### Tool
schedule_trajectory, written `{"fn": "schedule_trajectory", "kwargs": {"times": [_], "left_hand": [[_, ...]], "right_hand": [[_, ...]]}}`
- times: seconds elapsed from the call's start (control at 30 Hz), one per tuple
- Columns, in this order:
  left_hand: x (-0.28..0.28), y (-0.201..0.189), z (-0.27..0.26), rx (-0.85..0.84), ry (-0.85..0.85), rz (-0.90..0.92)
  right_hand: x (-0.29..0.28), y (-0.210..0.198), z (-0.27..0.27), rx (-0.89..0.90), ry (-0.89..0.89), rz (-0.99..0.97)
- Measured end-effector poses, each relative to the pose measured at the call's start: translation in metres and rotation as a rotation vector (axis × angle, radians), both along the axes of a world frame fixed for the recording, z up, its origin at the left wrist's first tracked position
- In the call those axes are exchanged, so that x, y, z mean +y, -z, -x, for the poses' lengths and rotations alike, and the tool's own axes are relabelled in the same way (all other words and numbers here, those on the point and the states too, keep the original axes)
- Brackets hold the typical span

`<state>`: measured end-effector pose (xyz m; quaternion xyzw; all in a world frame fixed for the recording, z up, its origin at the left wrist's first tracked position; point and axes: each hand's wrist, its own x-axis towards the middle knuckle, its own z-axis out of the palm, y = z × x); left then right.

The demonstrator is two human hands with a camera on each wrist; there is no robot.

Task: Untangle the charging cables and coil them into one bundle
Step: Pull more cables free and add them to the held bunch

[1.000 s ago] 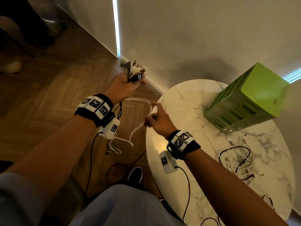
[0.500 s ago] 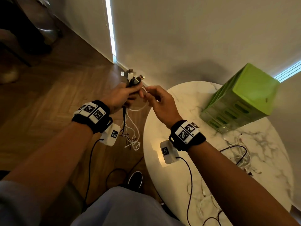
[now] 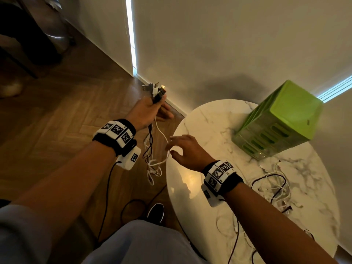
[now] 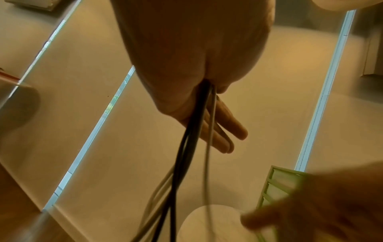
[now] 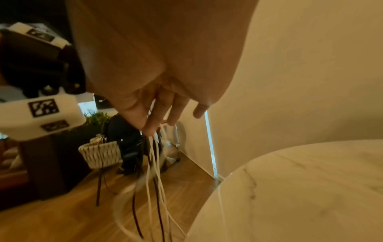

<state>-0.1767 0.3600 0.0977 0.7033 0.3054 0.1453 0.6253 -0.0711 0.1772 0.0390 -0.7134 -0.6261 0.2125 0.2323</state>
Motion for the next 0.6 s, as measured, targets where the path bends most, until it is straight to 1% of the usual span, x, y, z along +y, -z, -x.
{"fn": "schedule_trajectory", "kwargs": {"times": [0.07,0.1,0.17,0.23,0.33,0.37,0.4,0.47,0.5,0.53,0.57,0.6], "left_hand": [[-0.004,0.0,-0.001,-0.012,0.074,-0.007],[-0.007,-0.001,-0.001,-0.01,0.138,-0.016],[-0.017,-0.009,0.0,0.038,0.281,-0.087],[-0.029,-0.023,-0.001,0.095,0.379,-0.171],[-0.036,-0.037,-0.006,0.078,0.407,-0.227],[-0.033,-0.039,-0.005,0.059,0.425,-0.217],[-0.029,-0.039,-0.002,0.012,0.442,-0.153],[-0.02,-0.028,0.008,-0.032,0.56,0.076],[-0.017,-0.014,0.011,-0.023,0.62,0.16],[-0.018,0.003,0.013,0.018,0.667,0.193],[-0.023,0.018,0.014,0.127,0.724,0.167],[-0.025,0.038,0.014,0.251,0.803,0.091]], "right_hand": [[0.008,-0.011,0.002,0.062,0.15,-0.066],[0.014,-0.019,0.004,0.133,0.204,-0.064],[0.028,-0.034,0.011,0.3,0.205,0.007],[0.041,-0.039,0.02,0.433,0.193,0.052],[0.049,-0.047,0.034,0.684,0.362,-0.047],[0.049,-0.05,0.035,0.744,0.415,-0.059],[0.048,-0.053,0.035,0.808,0.446,-0.05],[0.043,-0.059,0.031,0.913,0.456,-0.062],[0.039,-0.065,0.029,1.013,0.466,-0.08],[0.035,-0.069,0.026,1.158,0.486,-0.084],[0.03,-0.077,0.024,1.284,0.469,-0.082],[0.026,-0.082,0.021,1.375,0.432,-0.077]]}}
